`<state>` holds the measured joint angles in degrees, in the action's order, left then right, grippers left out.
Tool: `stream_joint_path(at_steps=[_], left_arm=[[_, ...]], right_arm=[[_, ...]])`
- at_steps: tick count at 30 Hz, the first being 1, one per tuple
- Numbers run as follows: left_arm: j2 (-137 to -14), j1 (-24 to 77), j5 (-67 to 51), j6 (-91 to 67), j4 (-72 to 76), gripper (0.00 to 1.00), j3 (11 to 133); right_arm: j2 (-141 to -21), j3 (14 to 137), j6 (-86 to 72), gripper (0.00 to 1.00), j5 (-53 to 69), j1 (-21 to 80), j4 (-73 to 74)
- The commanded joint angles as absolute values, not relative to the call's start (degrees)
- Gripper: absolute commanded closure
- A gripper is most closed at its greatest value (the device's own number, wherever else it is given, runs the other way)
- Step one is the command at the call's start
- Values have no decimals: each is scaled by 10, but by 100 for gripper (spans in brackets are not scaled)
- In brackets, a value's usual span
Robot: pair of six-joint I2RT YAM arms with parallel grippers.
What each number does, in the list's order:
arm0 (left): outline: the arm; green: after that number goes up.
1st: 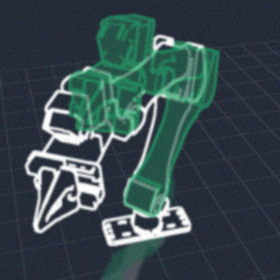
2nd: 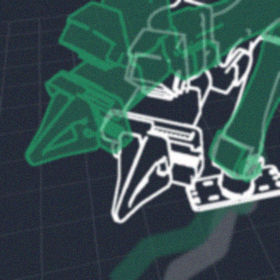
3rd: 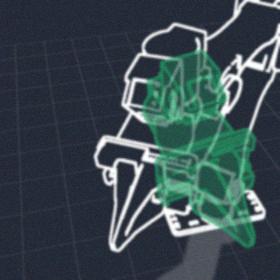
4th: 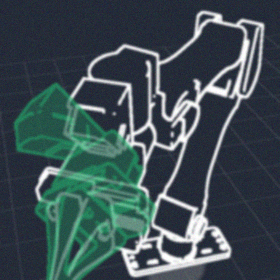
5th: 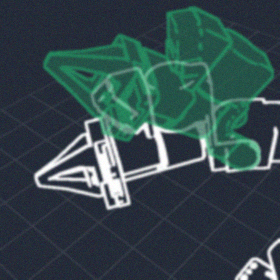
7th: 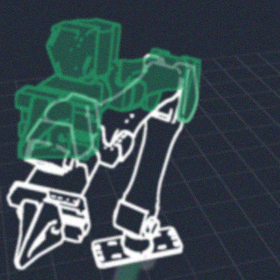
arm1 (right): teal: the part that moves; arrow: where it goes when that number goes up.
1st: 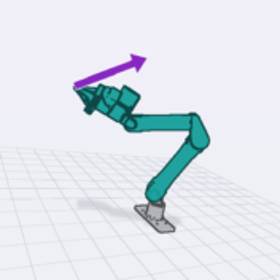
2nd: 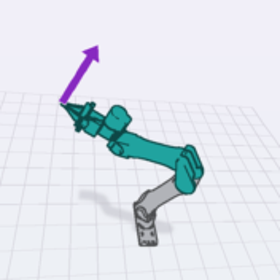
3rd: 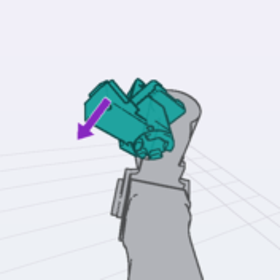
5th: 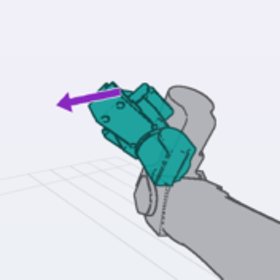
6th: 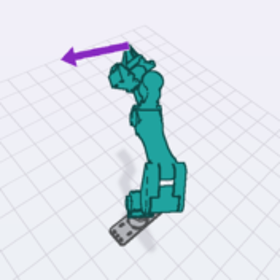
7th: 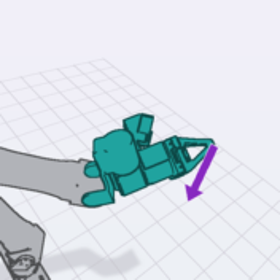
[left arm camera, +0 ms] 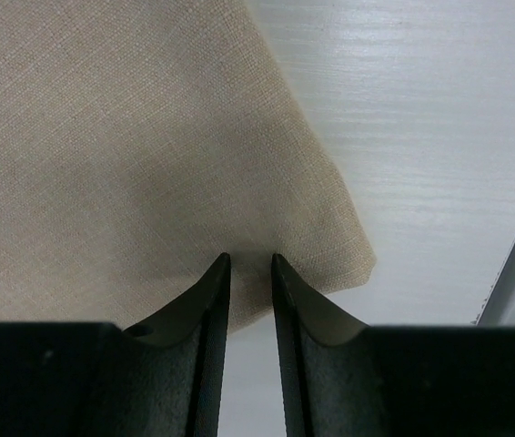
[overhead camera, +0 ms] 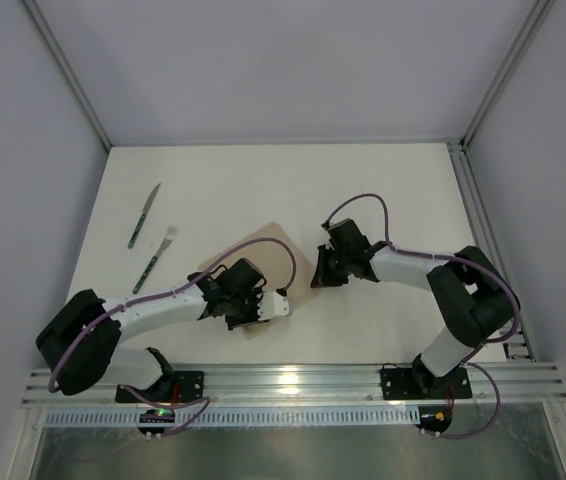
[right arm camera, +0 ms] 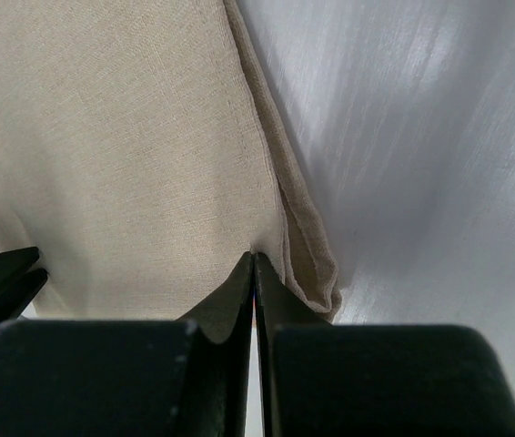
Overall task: Fold the napkin into a case and place the utensils inside
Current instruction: Smooth out the square-folded napkin at the center of the board.
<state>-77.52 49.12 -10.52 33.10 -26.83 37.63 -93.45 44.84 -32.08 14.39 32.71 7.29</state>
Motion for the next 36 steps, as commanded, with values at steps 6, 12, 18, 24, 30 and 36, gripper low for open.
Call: stream_joint_path(at_steps=[6, 12, 18, 24, 30, 36], left_arm=[[-730, 495, -131, 316, -345, 72, 406], [-722, 495, -151, 295, -341, 72, 425], [-775, 497, -158, 282, -330, 72, 425], [-804, 513, -159, 293, -318, 72, 406], [-812, 513, -163, 309, -330, 73, 399], [-802, 513, -158, 327, -347, 74, 391]], right_arm=[[-870, 464, -296, 96, 83, 321, 137], [-858, 485, -308, 96, 92, 364, 136], [-871, 469, -332, 96, 105, 367, 91], [-896, 446, -337, 96, 110, 364, 83], [-904, 403, -331, 96, 107, 311, 74], [-892, 410, -312, 96, 98, 295, 92]])
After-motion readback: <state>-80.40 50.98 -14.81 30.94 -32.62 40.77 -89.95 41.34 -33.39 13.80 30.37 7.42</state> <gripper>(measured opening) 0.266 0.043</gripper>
